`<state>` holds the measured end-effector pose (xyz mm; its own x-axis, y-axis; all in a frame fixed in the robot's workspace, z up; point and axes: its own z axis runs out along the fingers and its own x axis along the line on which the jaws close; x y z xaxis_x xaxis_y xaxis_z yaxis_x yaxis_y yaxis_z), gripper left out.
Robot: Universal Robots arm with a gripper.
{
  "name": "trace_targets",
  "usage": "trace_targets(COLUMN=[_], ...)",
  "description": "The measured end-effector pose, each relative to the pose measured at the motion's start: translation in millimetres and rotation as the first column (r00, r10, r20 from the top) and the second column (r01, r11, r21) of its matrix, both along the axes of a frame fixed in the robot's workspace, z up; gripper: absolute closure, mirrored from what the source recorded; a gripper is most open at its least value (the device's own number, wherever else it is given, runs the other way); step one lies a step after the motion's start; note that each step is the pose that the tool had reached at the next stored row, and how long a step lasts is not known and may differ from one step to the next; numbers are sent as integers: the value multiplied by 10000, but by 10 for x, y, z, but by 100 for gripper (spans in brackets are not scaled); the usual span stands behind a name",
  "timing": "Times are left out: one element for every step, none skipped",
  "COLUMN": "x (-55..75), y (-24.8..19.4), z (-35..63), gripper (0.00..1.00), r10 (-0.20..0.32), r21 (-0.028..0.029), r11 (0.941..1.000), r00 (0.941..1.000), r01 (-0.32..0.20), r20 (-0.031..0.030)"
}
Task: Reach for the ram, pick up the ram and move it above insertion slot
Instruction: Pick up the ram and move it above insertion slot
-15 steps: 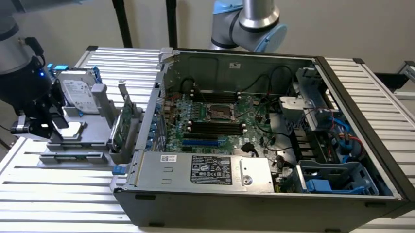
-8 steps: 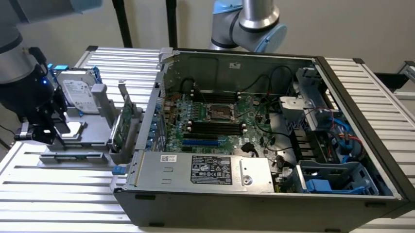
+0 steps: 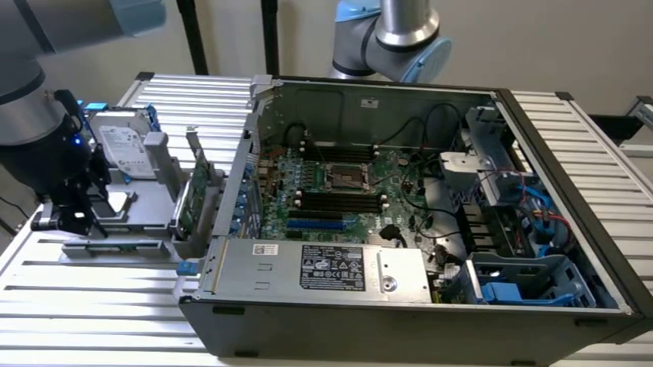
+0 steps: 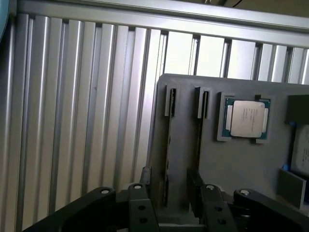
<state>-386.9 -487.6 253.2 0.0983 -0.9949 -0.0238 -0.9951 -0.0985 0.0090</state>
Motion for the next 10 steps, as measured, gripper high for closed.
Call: trace_targets(x=[6,11,16,22,27,29,30,30,31,31], y=[-1,-1,-2,-3,-4,-4,-5,-7,-9,-12], z=[-19,-36,-54,-72,-90,-109,-126,-145,-163,-181], gripper=[58,58,58,58,58,58,58,58,58,58], r10=[-40,-85,-129,-173,-216,-249,-270,-282,-287,-290], r21=[0,-1,-1,-1,-1,1,0,-1,-1,-1], r11=[10000,10000,9999,9999,9998,9997,9996,9996,9996,9996], r00=[10000,10000,9999,9999,9998,9997,9996,9996,9996,9996], r01=[40,85,129,173,216,249,270,282,287,290], r20=[0,-1,-1,-1,-1,1,1,0,0,-1])
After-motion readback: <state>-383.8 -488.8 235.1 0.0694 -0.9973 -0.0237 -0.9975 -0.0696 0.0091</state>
